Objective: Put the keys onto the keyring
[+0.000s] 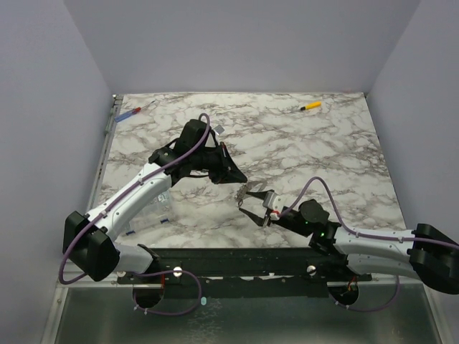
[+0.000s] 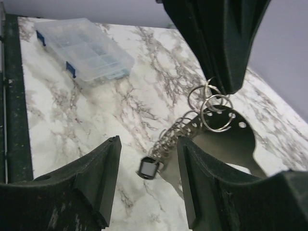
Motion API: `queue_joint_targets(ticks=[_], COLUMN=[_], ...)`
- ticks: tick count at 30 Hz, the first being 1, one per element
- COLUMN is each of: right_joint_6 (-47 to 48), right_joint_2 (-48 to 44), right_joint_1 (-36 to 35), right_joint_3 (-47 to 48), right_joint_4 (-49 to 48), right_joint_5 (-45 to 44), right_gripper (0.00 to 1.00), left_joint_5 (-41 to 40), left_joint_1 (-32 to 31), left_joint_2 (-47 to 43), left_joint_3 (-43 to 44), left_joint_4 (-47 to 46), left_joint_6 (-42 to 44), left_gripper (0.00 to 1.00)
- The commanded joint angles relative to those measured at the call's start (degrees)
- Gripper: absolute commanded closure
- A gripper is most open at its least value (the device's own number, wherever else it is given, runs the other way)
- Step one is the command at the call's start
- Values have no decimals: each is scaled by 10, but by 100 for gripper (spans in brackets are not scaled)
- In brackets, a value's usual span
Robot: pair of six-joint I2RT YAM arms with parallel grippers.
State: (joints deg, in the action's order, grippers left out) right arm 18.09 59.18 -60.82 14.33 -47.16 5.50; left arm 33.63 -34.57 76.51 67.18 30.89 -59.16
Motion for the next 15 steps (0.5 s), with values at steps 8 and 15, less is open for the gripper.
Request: queue_joint_targets(ticks=[8,15], right_joint_6=[75,77], right_joint_2=[-21,-28], right_joint_1=[-6,-5], right_joint_3=[26,18], right_joint_4=[-53,-124], right_joint_5=[-71,-95], right_gripper=[33,29], left_joint_5=[17,19], left_joint_1=[6,10], left_joint_2=[-16,-15], left_joint_3=[-15,-20], left_joint_4=[-17,-18], left_joint_6=[-5,-2], left_gripper=[100,100])
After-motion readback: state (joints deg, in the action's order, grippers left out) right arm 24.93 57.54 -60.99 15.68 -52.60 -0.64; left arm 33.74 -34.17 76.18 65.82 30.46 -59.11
